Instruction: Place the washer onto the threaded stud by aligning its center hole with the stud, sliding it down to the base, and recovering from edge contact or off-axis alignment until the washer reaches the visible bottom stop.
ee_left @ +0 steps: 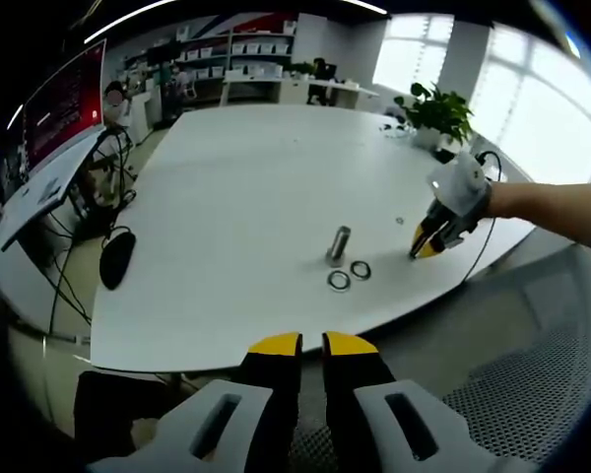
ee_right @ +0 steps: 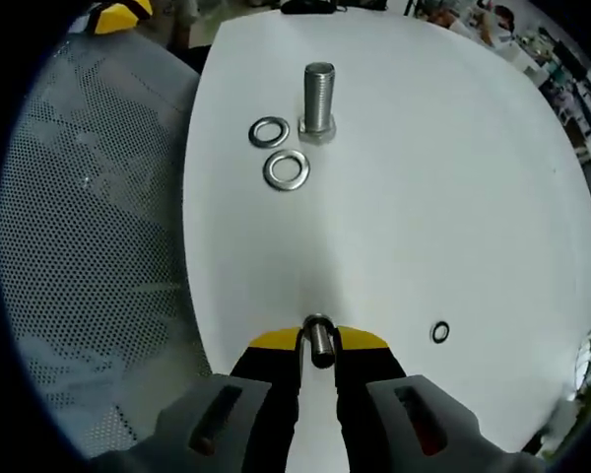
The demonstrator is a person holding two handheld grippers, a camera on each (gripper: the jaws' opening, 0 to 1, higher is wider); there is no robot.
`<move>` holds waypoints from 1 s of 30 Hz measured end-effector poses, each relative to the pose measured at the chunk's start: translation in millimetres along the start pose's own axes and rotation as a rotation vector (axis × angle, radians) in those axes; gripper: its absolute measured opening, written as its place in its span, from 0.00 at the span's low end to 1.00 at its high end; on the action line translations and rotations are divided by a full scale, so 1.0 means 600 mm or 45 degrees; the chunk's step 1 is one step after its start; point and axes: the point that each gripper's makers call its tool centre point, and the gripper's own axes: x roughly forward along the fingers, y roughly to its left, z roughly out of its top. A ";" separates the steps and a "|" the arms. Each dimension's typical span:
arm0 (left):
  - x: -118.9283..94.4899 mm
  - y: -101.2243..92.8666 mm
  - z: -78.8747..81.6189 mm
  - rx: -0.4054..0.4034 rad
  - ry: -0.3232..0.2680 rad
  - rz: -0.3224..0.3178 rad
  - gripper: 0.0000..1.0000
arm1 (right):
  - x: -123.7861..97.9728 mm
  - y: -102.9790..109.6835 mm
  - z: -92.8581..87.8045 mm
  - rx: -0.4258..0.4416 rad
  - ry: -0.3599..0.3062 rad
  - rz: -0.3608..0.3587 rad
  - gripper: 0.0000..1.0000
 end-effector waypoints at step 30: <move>0.000 0.001 0.000 -0.006 -0.003 0.002 0.06 | 0.007 0.013 -0.002 -0.032 -0.032 0.065 0.26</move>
